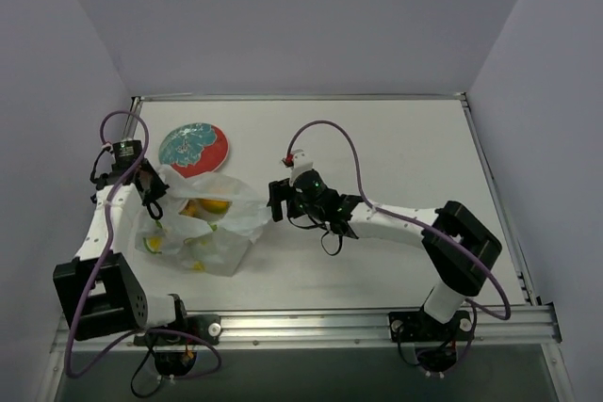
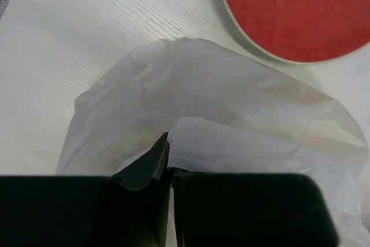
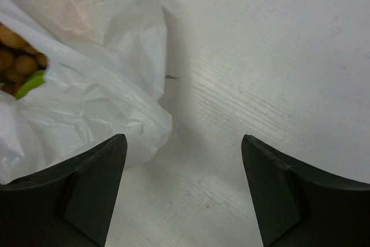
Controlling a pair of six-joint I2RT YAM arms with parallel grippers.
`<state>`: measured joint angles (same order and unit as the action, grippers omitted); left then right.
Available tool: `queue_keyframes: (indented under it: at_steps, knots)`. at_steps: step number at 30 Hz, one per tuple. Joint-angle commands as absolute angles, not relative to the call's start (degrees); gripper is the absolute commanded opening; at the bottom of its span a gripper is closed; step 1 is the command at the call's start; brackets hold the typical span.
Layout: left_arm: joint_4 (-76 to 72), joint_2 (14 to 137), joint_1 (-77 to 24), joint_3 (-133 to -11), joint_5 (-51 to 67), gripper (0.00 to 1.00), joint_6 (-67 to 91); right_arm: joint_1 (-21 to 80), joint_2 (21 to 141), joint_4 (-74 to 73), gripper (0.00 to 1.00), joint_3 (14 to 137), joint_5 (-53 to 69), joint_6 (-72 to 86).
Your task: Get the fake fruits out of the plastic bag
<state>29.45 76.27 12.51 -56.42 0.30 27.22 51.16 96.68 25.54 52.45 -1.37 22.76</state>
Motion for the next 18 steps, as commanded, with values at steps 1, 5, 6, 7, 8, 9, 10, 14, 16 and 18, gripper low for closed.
queue_keyframes:
  at_steps: [1, 5, 6, 7, 8, 9, 10, 14, 16, 18]
  knots:
    - [28.65, 71.11, 11.17, -56.6, 2.9, 0.02, 27.77, 53.26, 88.08, 20.14, 0.77, 58.17, -3.08, 19.08]
    - [29.09, 69.09, 10.55, -55.37, 4.66, 0.03, 27.51, 56.07, 84.47, 14.87, 0.9, 62.57, -3.78, 17.49]
    - [29.09, 68.91, 10.46, -55.37, 4.75, 0.02, 27.42, 57.47, 84.11, 14.33, 0.91, 64.67, -4.48, 16.97]
    - [29.0, 68.56, 10.28, -55.2, 4.66, 0.02, 27.51, 58.18, 83.68, 13.8, 0.92, 65.82, -4.74, 16.61]
    - [28.92, 68.03, 10.2, -55.2, 4.48, 0.02, 27.51, 59.05, 83.67, 12.93, 0.93, 67.14, -4.83, 16.26]
    - [29.0, 67.77, 10.2, -55.2, 4.22, 0.02, 27.51, 60.72, 83.93, 12.4, 0.94, 69.93, -4.83, 15.3]
    - [29.0, 67.5, 10.2, -55.37, 3.96, 0.02, 27.51, 61.69, 84.98, 11.87, 0.94, 71.35, -4.57, 14.77]
    - [28.39, 67.06, 10.2, -55.19, 4.83, 0.02, 28.3, 64.68, 91.74, 12.39, 0.77, 77.51, -0.62, 12.83]
    - [28.3, 66.97, 10.28, -55.2, 5.1, 0.02, 28.56, 65.91, 97.61, 12.48, 0.58, 79.71, -1.14, 13.01]
    - [28.13, 66.36, 10.28, -55.02, 5.19, 0.02, 28.74, 67.41, 101.32, 14.75, 0.35, 81.03, -1.67, 13.88]
